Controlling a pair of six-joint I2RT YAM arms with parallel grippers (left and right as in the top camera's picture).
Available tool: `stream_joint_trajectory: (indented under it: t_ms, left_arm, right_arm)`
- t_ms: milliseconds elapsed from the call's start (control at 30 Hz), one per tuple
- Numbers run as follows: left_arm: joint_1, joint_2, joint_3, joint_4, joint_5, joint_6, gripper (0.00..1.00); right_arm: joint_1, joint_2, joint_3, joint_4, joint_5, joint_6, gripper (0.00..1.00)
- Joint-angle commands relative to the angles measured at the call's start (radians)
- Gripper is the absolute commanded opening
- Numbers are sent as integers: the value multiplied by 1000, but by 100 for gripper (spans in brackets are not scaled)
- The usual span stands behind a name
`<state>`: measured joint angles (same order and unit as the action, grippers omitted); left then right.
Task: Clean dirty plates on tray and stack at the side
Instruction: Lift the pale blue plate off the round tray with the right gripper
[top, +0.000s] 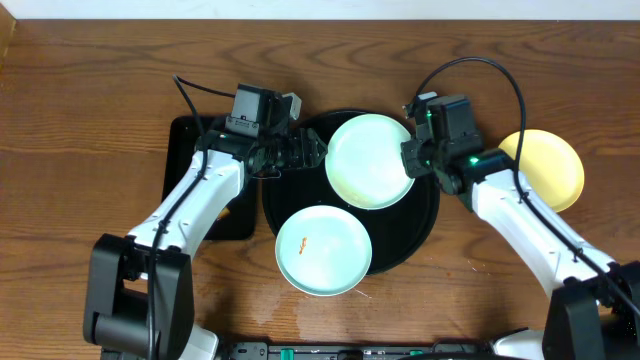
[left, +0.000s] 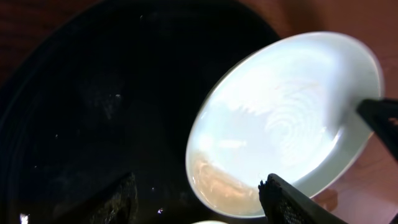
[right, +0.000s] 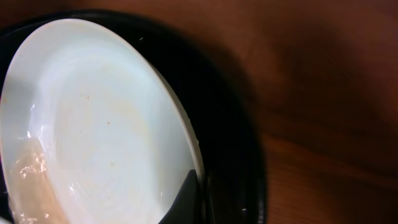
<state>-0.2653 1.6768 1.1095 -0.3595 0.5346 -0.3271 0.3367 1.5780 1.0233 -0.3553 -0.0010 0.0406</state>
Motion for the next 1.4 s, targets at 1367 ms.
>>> stream_joint_trajectory:
  t_ms: [1367]
  left_arm:
    - [0,8,7,-21,-58,28,67]
  right_arm:
    - [568,-169,5,104,1101,-424,1]
